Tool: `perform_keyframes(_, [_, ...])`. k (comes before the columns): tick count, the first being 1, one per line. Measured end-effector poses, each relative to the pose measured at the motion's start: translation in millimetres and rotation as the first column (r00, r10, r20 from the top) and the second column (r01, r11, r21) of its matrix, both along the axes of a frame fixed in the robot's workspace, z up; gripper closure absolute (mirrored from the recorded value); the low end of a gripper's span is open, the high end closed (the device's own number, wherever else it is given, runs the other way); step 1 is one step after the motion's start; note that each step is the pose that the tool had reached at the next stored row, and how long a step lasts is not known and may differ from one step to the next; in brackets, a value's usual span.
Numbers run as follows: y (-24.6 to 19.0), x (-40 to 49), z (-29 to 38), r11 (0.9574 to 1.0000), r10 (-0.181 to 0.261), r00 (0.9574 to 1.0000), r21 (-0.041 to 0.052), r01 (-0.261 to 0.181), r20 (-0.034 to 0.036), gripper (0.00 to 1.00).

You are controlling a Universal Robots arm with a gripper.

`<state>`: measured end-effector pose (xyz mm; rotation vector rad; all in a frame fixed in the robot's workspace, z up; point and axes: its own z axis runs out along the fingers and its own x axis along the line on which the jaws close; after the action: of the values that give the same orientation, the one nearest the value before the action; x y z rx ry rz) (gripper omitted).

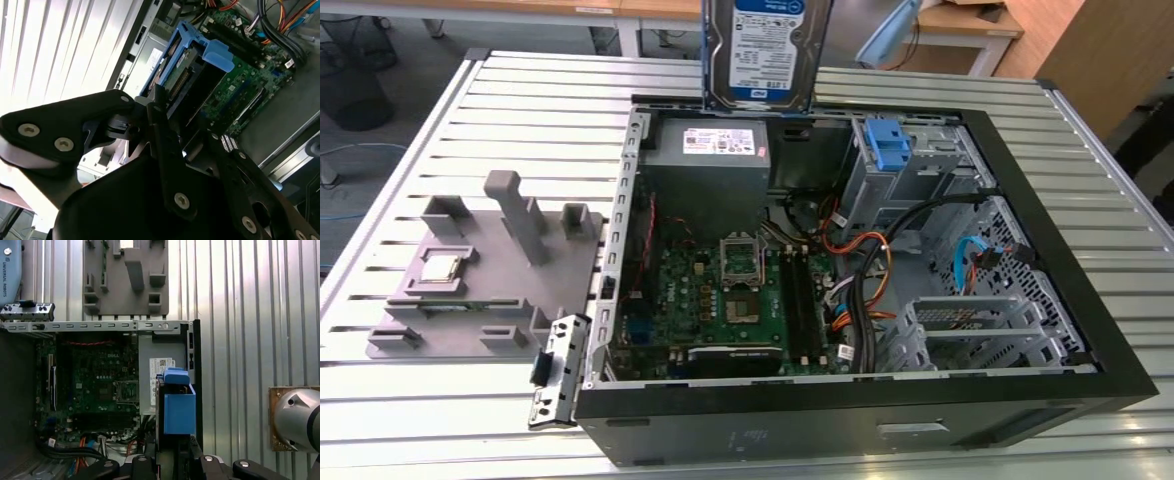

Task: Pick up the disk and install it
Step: 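Pick up the disk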

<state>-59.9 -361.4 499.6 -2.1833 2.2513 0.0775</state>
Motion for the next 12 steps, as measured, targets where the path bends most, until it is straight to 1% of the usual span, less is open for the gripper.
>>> perform_keyframes(4, [0.0, 16.1, 0.0, 1.0, 0.0, 1.0, 0.0001, 0.0, 0.0, 0.65])
perform_keyframes(6, [0.0, 21.8, 0.1, 1.0, 0.0, 1.0, -0.0001, 0.0, -0.0001, 0.65])
perform_keyframes(8, [-0.1, 23.3, 0.0, 1.0, 0.0, 1.0, 0.0002, 0.0, 0.0, 0.65])
perform_keyframes(12, [0.0, 23.6, 0.0, 1.0, 0.0, 1.0, 0.0001, 0.0, 0.0, 0.65])
